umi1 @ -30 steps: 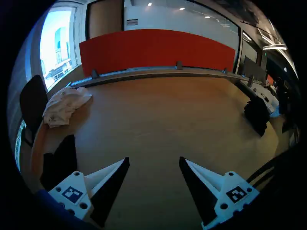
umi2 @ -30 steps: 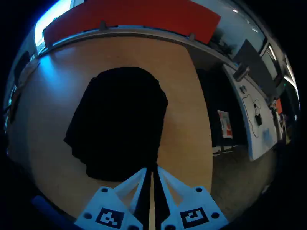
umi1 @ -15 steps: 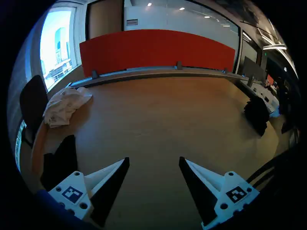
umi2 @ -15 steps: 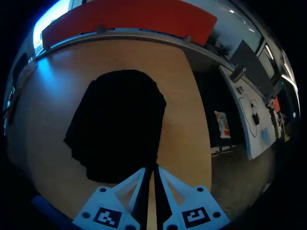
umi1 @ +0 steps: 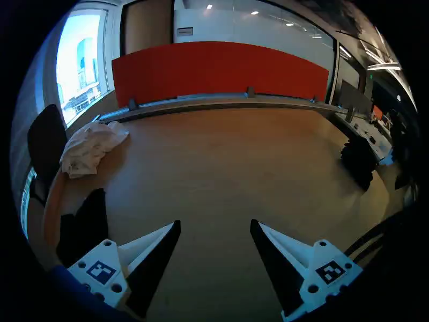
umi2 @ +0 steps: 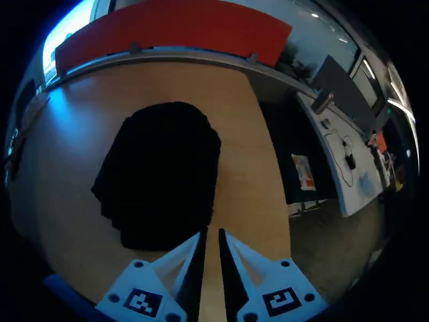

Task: Fold towel

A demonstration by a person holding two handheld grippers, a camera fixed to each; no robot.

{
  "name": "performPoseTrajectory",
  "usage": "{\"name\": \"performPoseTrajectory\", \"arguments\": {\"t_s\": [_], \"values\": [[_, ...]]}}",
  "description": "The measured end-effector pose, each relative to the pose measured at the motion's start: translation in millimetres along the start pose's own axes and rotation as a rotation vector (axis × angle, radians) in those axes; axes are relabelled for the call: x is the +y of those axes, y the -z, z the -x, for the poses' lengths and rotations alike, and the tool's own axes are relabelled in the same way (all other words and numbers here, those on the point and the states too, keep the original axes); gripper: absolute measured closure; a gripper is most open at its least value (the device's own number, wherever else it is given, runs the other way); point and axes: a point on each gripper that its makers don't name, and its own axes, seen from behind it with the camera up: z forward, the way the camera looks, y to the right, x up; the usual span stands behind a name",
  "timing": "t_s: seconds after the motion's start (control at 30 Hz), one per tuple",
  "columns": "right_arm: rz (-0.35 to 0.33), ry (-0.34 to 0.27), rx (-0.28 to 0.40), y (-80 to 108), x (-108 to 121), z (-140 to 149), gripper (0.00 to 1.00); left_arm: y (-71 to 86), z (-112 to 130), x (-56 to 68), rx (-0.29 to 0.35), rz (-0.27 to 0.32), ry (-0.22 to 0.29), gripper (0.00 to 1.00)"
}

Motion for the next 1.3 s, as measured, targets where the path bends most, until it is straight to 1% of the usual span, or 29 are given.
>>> {"name": "performPoseTrajectory", "arguments": {"t_s": [0.13, 0.17, 0.2, 0.3, 0.33, 0.4, 0.43, 0.47, 0.63, 0.67, 0.77, 0.87, 1.17, 1.3], "values": [[0.009, -0.01, 0.015, 2.9, 2, -2, 0.42, 0.0, -1, 0.8, 0.002, 0.002, -0.003, 0.04], [0.012, -0.011, 0.018, 3.6, 2, -2, 0.36, 0.2, -1, 1.0, 0.002, 0.003, -0.004, 0.04], [0.013, -0.011, 0.021, 4.2, 2, -2, 0.31, 0.2, -1, 1.1, 0.003, 0.003, -0.004, 0.04], [0.013, -0.009, 0.027, 6.0, 0, -3, 0.27, 0.2, -1, 1.1, 0.005, 0.002, -0.001, 0.04], [0.014, -0.01, 0.03, 6.6, -1, -3, 0.24, 0.3, -1, 1.0, 0.006, 0.003, 0.001, 0.04], [0.015, -0.013, 0.037, 7.7, -2, -4, 0.13, 0.5, -2, 0.7, 0.008, 0.003, 0.003, 0.04], [0.016, -0.016, 0.043, 8.5, -3, -5, 0.11, 0.6, -2, 0.3, 0.01, 0.002, 0.003, 0.04], [0.017, -0.018, 0.048, 9.2, -3, -6, 0.09, 0.8, -2, 0.0, 0.011, 0.002, 0.004, 0.04], [0.021, -0.038, 0.076, 13.3, -6, -11, 0.09, 1.7, -3, -1.0, 0.016, 0.001, 0.005, 0.04], [0.024, -0.042, 0.083, 14.1, -6, -13, 0.08, 1.9, -4, -1.1, 0.017, 0.001, 0.005, 0.04], [0.03, -0.056, 0.105, 16.9, -6, -17, 0.01, 2.3, -5, -1.7, 0.021, 0.002, 0.006, 0.04], [0.035, -0.076, 0.139, 20.3, -7, -24, 0.0, 2.6, -7, -2.0, 0.025, 0.003, 0.004, 0.04], [0.054, -0.156, 0.289, 35.0, -12, -55, 0.0, 3.7, -12, -2.6, 0.039, 0.007, 0.008, 0.04], [0.053, -0.178, 0.357, 44.2, -18, -70, 0.0, 3.8, -14, -3.2, 0.043, 0.006, 0.008, 0.04]]}}
